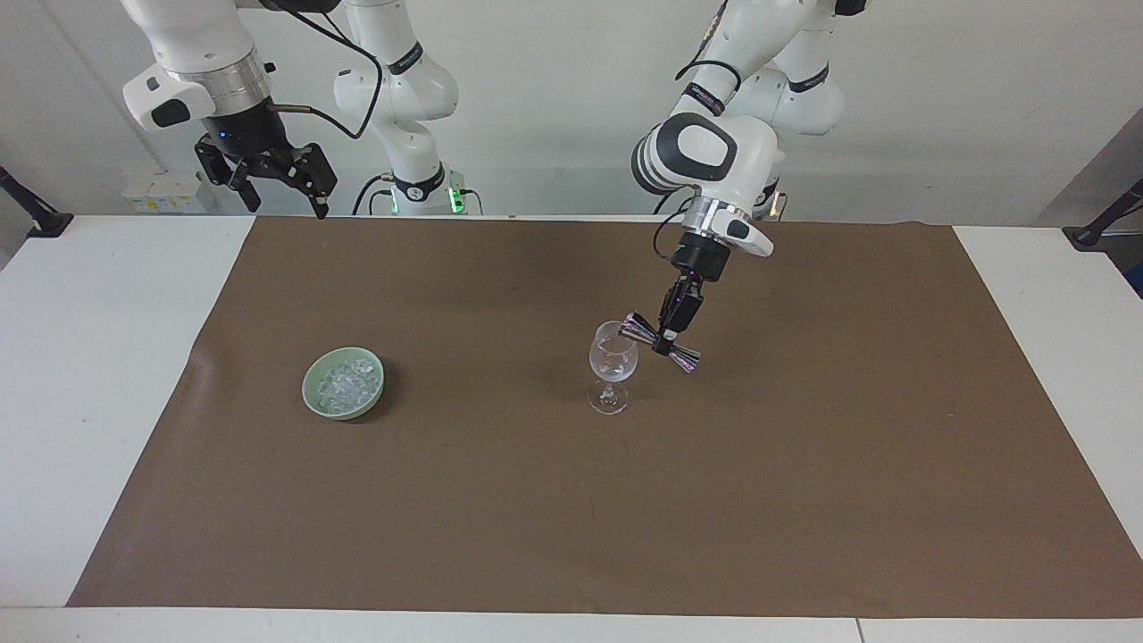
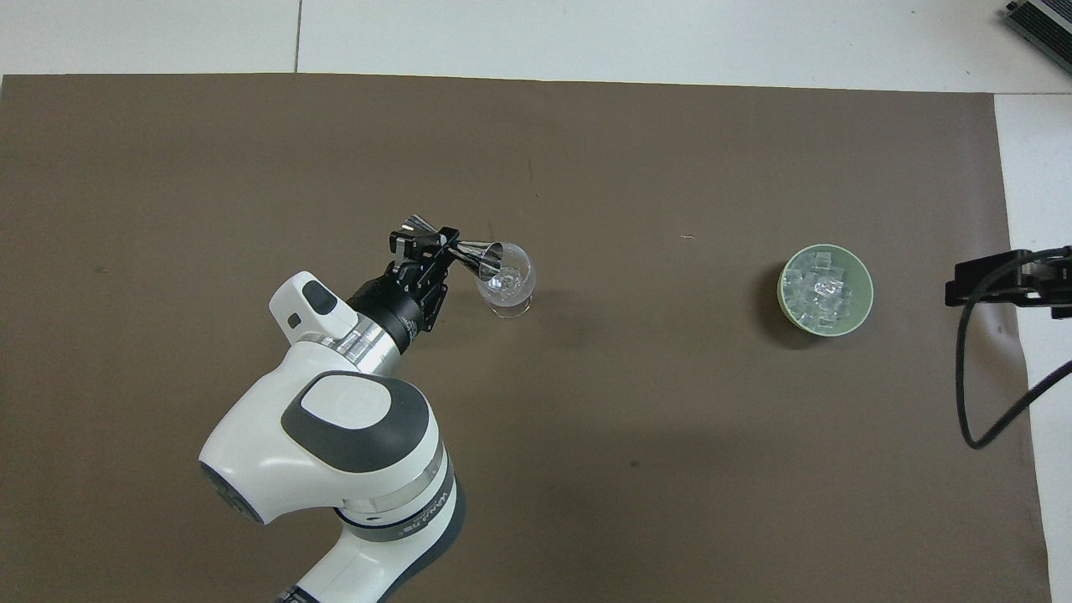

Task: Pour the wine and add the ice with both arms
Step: 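Hold the bottle tilted over the glass with the left gripper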

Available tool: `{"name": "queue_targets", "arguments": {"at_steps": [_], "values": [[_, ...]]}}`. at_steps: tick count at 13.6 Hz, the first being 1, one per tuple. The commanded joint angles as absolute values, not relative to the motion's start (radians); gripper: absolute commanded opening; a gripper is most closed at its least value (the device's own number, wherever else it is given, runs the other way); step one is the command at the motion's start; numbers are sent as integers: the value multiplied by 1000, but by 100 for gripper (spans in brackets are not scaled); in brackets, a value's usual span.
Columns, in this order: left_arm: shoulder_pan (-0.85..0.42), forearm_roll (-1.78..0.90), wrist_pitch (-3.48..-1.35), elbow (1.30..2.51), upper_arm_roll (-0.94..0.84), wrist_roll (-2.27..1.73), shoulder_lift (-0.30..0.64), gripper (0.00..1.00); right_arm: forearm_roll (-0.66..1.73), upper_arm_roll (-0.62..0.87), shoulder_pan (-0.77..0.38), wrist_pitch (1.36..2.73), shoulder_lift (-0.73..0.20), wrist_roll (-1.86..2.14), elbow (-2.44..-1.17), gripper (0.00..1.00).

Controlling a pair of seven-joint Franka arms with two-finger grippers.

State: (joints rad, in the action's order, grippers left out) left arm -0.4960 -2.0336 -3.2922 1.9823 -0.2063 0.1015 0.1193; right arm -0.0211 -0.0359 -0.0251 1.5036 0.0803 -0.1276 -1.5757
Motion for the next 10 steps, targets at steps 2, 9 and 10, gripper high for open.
{"name": "queue_targets", "arguments": {"at_steps": [2,9,10], "values": [[-528,-2006,-3333,1954,-196,109,137,0,-18,-38,-29,1494,94,-121,-1586,100],[-548,-1971,-3372,1936,-196,129,149,0,-18,-38,-29,1494,94,-121,-1586,100],[-548,-1962,-3373,1936,-196,129,149,0,-18,-38,-29,1494,94,-121,-1586,100]]}}
